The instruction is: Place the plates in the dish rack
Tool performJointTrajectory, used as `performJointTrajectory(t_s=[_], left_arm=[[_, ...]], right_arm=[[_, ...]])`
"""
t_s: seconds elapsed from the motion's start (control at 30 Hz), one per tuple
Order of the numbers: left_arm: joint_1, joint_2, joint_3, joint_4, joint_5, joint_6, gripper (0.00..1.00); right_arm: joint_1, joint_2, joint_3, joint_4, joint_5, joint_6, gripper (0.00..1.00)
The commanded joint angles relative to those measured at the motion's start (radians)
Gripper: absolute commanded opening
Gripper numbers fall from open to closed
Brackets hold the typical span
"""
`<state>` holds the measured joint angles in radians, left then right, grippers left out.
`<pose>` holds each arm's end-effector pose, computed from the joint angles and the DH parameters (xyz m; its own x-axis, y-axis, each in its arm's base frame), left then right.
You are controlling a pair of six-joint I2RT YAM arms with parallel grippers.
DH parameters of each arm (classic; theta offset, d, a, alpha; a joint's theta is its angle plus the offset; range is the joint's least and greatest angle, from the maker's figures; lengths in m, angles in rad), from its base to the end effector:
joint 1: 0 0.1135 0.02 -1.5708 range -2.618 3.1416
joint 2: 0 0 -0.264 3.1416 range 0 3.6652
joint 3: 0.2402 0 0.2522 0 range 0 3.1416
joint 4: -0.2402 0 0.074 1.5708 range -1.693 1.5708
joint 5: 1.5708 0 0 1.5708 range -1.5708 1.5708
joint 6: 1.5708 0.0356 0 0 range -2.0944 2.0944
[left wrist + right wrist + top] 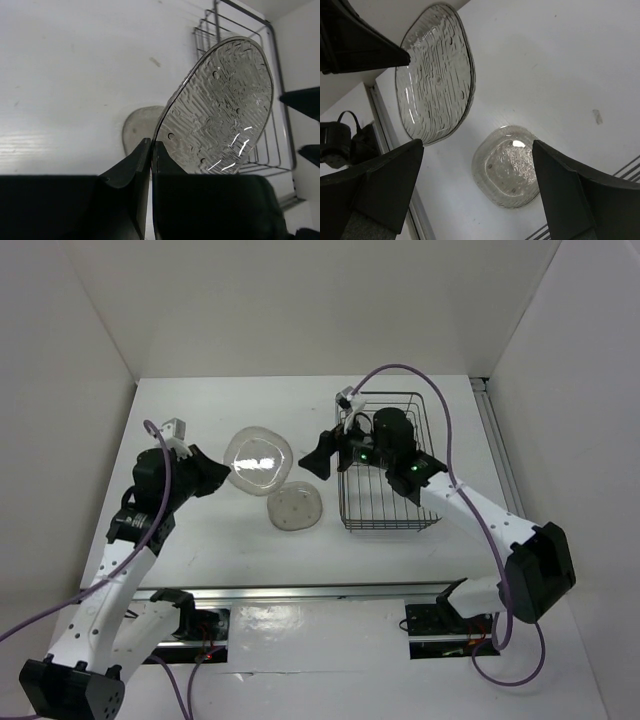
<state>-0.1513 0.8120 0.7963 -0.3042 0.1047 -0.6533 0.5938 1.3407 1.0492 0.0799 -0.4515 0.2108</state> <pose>0.1854 -0.0320 0.3268 -0.3976 -0.5508 -0.7338 0.0080 0.7977 -0.6031 0.2527 0.1893 0.3353 -0.3495 -0.0088 -0.9369 -0.8016 0.5205 0.2942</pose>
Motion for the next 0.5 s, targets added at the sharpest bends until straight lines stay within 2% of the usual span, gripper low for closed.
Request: performJointTrajectory(t_s=[0.0,0.17,0.3,0.33,0.37,0.4,0.43,0.47], left_arm=[[-0.002,-0.005,-0.025,0.154,0.188,0.035,0.00],[-0.002,0.004,-0.046,0.208,0.268,0.035,0.00],[-0.011,0.004,-0.066,0.255,0.317,0.021,0.00],[-0.011,0.004,-0.075,0.255,0.317,0.021,0.00],[-0.011,0.004,-0.075,0.266,0.329,0.021,0.00],[-0.011,0.004,-0.075,0.266,0.329,0.012,0.00],[-0.011,0.015,-0.086,0.266,0.339,0.012,0.00],[-0.011,0.015,-0.086,0.266,0.339,0.012,0.00]], right_arm=[[0.023,0.035,0.051,0.098,-0.064,-0.025,0.97],[0.043,0.109,0.051,0.152,-0.064,0.006,0.95],[0.063,0.143,0.051,0.175,-0.064,0.039,0.83],[0.063,0.143,0.060,0.185,-0.064,0.039,0.72],[0.063,0.152,0.060,0.185,-0.052,0.050,0.66],[0.063,0.152,0.060,0.185,-0.052,0.050,0.54],[0.063,0.152,0.069,0.185,-0.038,0.062,0.39],[0.063,0.152,0.069,0.185,-0.011,0.076,0.11]])
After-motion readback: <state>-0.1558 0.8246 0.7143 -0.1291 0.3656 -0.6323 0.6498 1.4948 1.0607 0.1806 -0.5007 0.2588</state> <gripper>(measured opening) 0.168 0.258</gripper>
